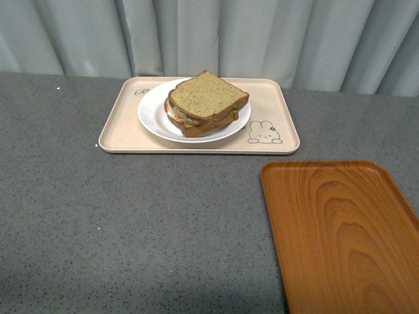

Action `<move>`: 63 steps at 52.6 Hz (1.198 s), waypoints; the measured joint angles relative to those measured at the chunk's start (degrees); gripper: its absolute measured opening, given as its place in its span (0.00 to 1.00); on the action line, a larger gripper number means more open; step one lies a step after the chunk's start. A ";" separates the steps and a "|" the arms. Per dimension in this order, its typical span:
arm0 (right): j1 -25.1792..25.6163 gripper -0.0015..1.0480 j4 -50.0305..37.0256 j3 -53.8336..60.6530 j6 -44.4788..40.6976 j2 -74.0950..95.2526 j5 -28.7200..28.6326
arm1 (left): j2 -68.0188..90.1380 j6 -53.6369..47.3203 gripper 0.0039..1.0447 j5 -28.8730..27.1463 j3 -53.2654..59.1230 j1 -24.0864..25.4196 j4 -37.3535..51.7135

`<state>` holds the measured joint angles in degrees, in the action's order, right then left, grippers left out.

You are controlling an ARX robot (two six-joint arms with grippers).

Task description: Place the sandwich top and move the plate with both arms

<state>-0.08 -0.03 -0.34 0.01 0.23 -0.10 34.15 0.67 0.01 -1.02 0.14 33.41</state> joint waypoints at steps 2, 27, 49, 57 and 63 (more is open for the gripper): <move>0.00 0.91 0.00 0.00 0.00 0.00 0.00 | -1.53 -0.04 0.04 0.00 0.00 0.00 -1.38; 0.00 0.91 0.00 0.00 0.00 0.00 0.00 | -15.08 -0.20 0.04 0.00 0.02 0.00 -14.16; -0.02 0.91 0.00 0.00 0.02 0.00 0.00 | -22.93 -0.20 0.04 0.00 0.02 0.00 -21.97; 0.00 0.91 0.00 -0.02 0.02 0.00 0.00 | -26.27 -0.22 0.04 0.00 0.02 -0.02 -25.68; 0.00 0.91 0.00 0.00 0.02 0.00 0.02 | -32.92 -0.24 0.04 0.00 0.02 -0.02 -32.92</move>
<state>-0.08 -0.03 -0.34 0.03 0.23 -0.08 1.23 0.43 0.01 -0.99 0.12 0.49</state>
